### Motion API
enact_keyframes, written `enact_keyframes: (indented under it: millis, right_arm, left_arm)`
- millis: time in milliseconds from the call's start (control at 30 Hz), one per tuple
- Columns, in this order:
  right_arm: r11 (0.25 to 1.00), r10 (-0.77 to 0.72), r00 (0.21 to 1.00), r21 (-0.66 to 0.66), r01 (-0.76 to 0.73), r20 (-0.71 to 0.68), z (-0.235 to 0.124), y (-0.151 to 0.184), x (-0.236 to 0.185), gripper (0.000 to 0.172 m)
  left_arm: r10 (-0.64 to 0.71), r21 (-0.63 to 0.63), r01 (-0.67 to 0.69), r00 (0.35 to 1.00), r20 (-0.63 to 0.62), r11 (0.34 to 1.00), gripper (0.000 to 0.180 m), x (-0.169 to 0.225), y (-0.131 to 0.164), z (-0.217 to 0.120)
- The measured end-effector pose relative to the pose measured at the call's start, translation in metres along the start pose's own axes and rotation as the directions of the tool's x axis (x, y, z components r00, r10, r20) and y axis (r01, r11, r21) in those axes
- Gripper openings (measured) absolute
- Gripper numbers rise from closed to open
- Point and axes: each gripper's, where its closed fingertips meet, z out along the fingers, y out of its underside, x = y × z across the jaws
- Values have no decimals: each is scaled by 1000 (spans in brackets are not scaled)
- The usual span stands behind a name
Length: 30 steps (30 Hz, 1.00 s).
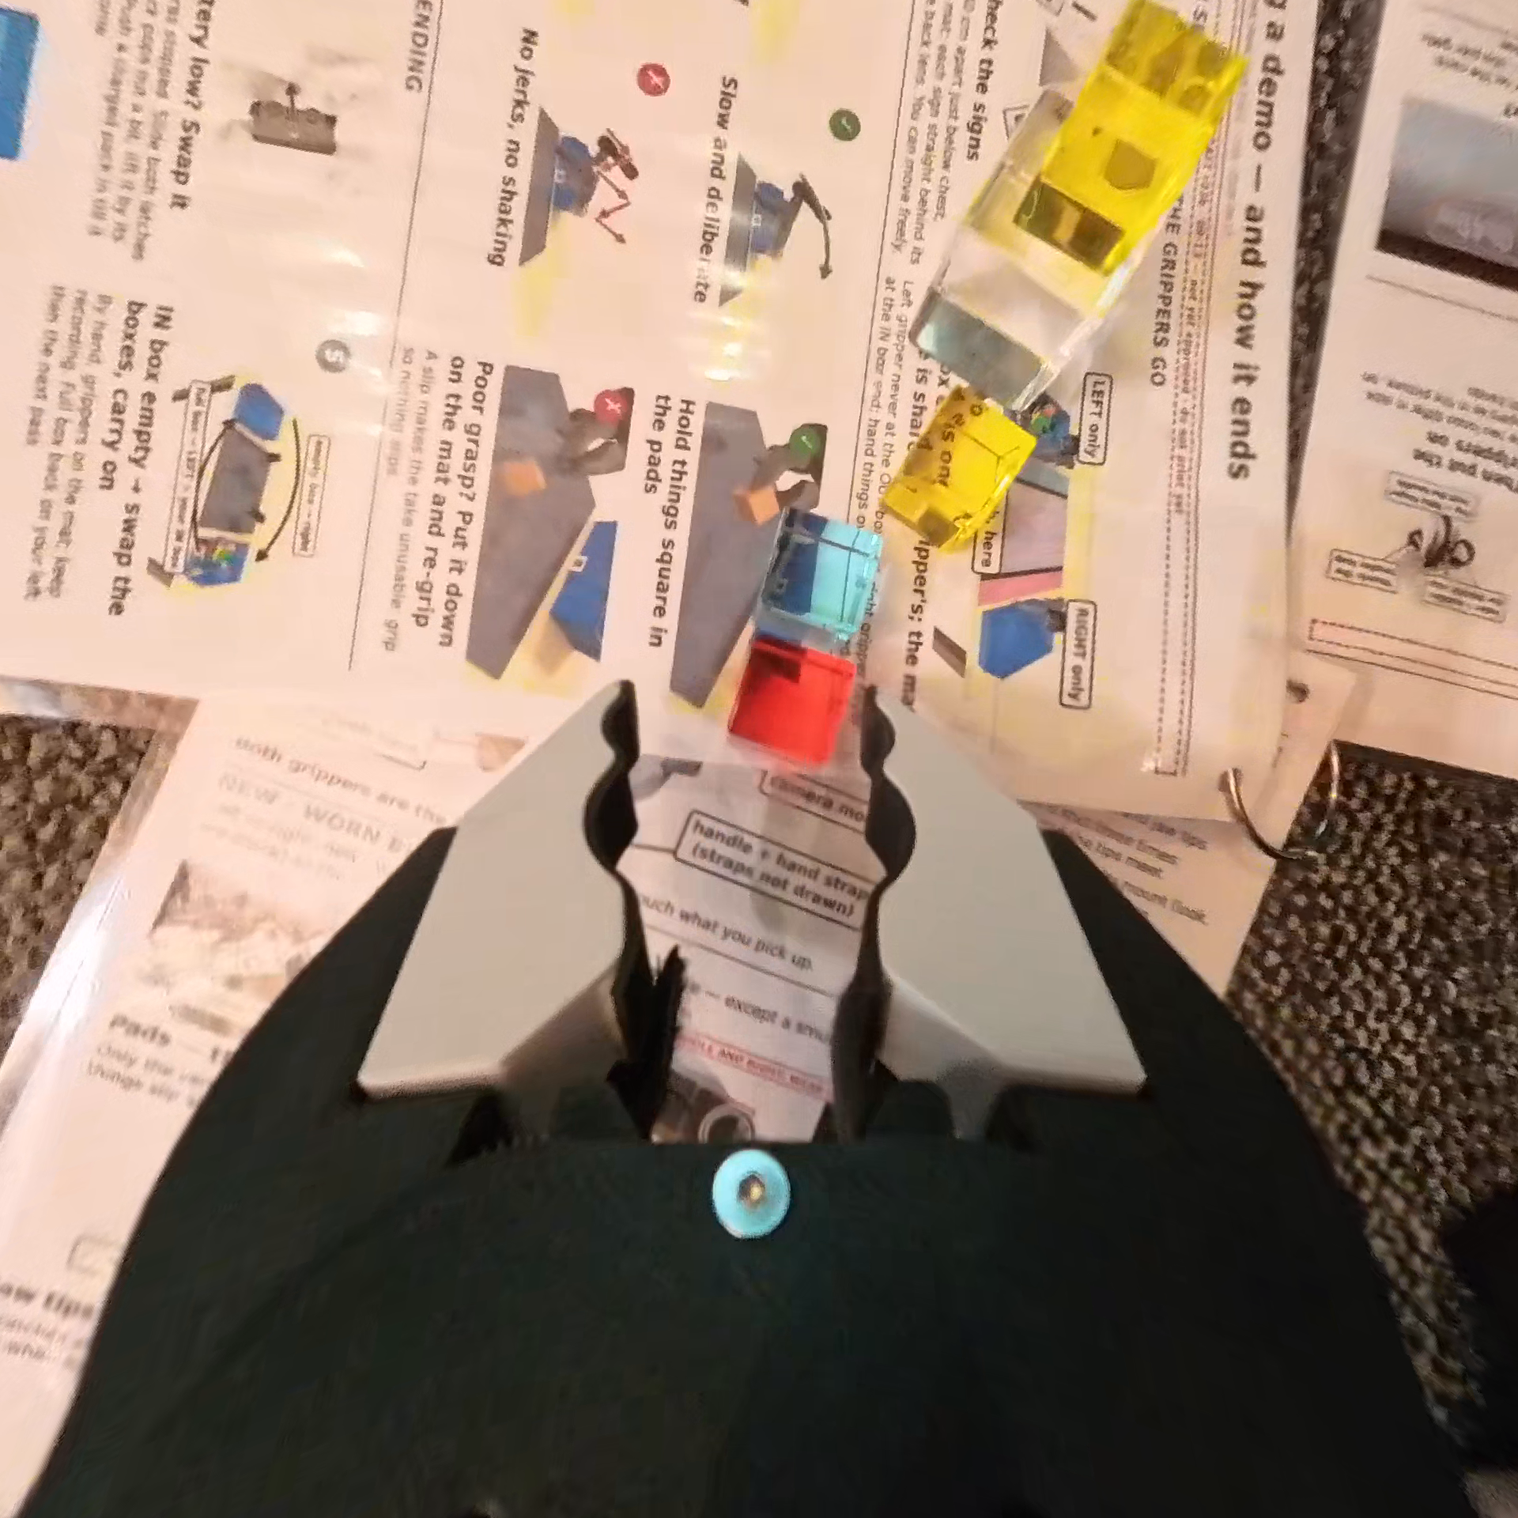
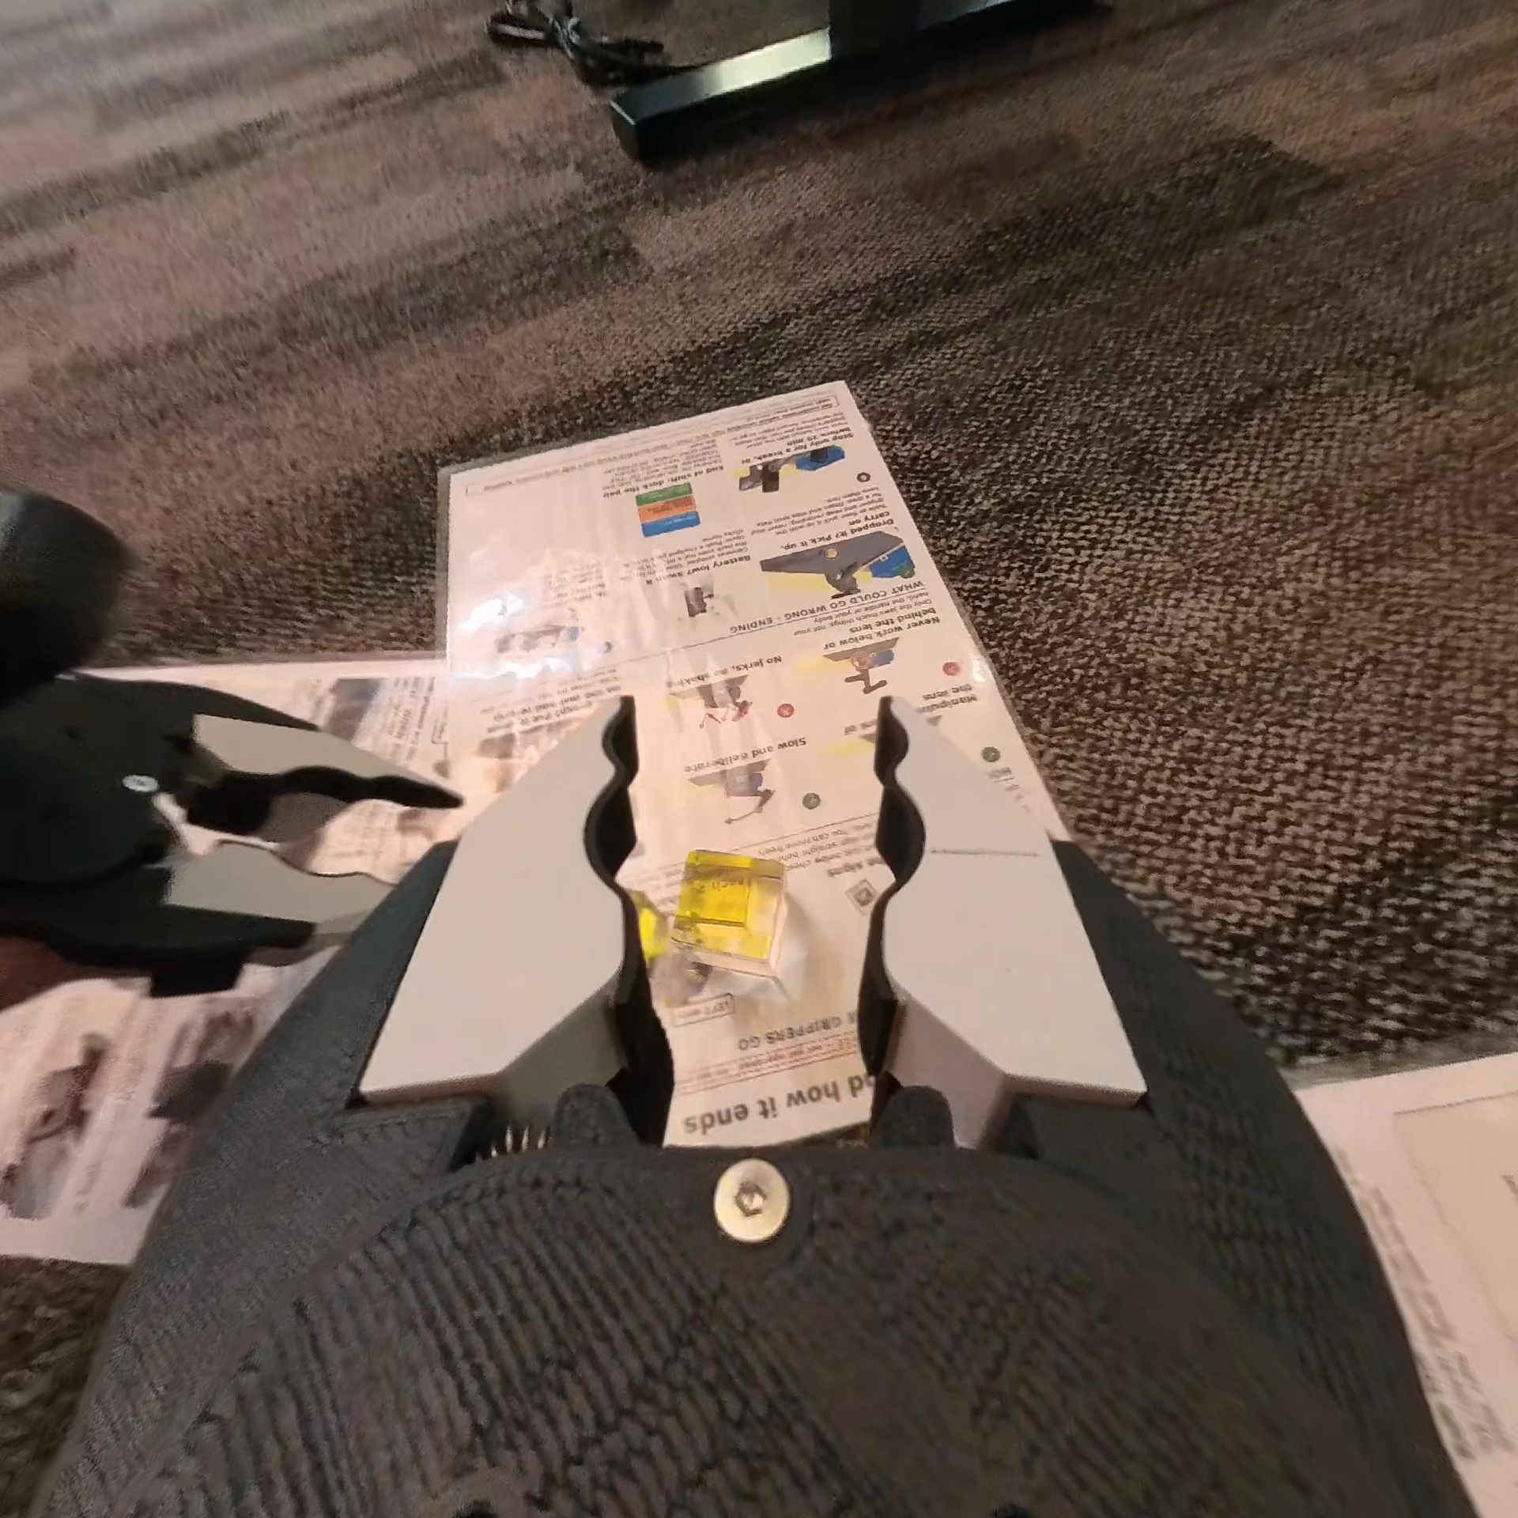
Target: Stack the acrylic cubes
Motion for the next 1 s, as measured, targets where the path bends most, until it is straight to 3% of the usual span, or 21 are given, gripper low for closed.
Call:
enact_keyframes:
  millis: [100,233,367,467,600,767,867,1000]
  right_arm:
    - [996,85,994,10,-86,66,-2,-2,-3,55]
    - [990,141,980,0,-142,144,-3,-4,-13,49]
    - [980,197,954,-50,-190,226,0,-1,-29,48]
    - [945,327,876,-115,-306,355,1,-1,-51,45]
    - [862,506,703,-258,-438,499,-1,3,-78,45]
    - [772,611,487,-333,-542,624,-12,-11,-95,43]
    - [787,600,494,-350,-508,629,-13,-7,-98,42]
    - [810,573,492,-360,-463,656,-18,-8,-106,38]
  left_arm:
    - [9,3,-8,1000,-21,1000,50,1,-9,5]
    - [24,-72,-25,1000,-14,997,43,6,2,16]
    - [16,-72,-14,1000,24,997,27,7,2,15]
    - [-2,129,-2,999,34,992,27,10,-27,-2]
    - [86,455,-106,994,66,884,27,21,-85,-49]
    - [207,611,-262,965,160,747,27,38,-118,-88]
    - [249,646,-321,947,202,693,27,48,-128,-98]
    - [283,641,-351,936,211,683,26,57,-130,-100]
